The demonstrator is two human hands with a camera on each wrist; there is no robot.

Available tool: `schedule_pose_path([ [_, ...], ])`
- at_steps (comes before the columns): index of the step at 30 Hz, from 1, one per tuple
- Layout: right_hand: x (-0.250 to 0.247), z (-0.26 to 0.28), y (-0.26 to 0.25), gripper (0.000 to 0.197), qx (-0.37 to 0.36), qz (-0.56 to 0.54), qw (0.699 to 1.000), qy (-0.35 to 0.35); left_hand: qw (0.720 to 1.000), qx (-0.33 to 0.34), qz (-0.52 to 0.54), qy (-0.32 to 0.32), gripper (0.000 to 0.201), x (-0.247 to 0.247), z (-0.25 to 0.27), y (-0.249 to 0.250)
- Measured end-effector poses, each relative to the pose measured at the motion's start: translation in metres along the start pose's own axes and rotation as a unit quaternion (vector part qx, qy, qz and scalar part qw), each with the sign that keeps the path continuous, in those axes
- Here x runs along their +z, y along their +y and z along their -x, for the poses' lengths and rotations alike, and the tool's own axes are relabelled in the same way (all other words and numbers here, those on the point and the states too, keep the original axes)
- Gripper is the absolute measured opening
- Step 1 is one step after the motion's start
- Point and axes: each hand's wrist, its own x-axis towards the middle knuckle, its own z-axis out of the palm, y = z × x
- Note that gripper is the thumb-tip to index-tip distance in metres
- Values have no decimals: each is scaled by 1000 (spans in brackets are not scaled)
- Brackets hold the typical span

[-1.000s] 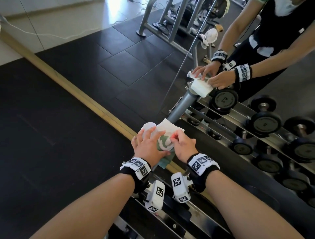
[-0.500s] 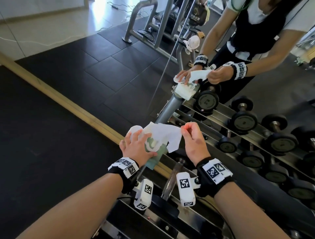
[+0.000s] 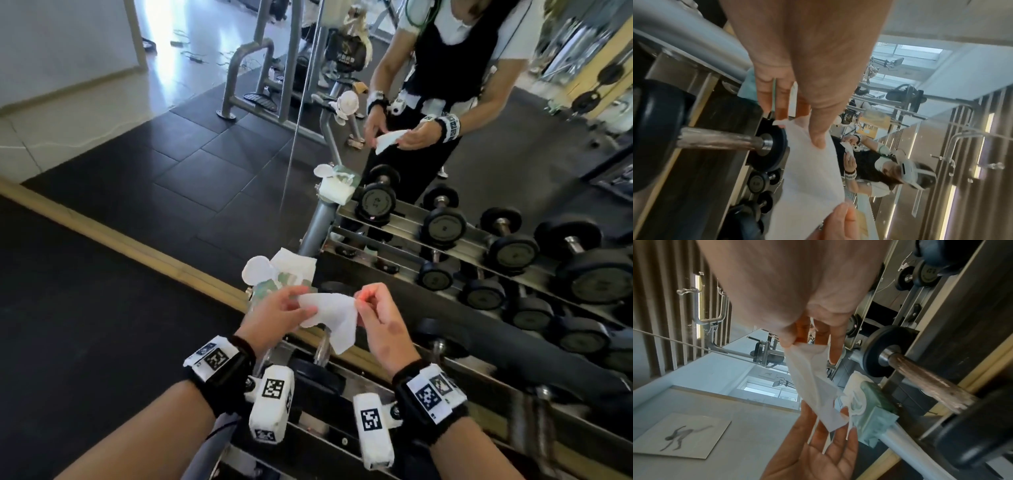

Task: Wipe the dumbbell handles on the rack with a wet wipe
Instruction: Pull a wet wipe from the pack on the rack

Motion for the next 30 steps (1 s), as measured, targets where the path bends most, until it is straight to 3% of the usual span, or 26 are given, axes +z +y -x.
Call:
schedule_pose_path([
  [6,-11,42,16,14,43,49,998,-4,997,62,-48,7,9,18,37,12],
  [9,-12,57,18,11,67,-19,997,-24,988,95,-124,-6,7,24,49,25],
  [12,-9,67,15,44,54,-31,995,-80,969,139,-205,-8,9,30,57,39],
  [13,-6,69,13,47,51,-23,994,-99,958,158,-238,-3,10,32,58,43],
  [16,3,72,7,28,56,-12,993,-101,942,176,-284,12,8,32,61,51],
  [18,7,73,5,10,47,13,997,-63,950,155,-272,14,9,29,62,51],
  [20,9,75,2,6,46,14,998,-33,961,143,-237,21,6,22,62,49],
  [23,12,77,-6,12,51,-38,997,-39,968,138,-202,55,14,12,59,41],
  [27,19,77,-15,9,19,-66,996,-50,977,107,-161,89,52,4,54,25],
  [30,23,73,-14,9,7,-89,996,6,963,153,-198,105,46,1,52,12],
])
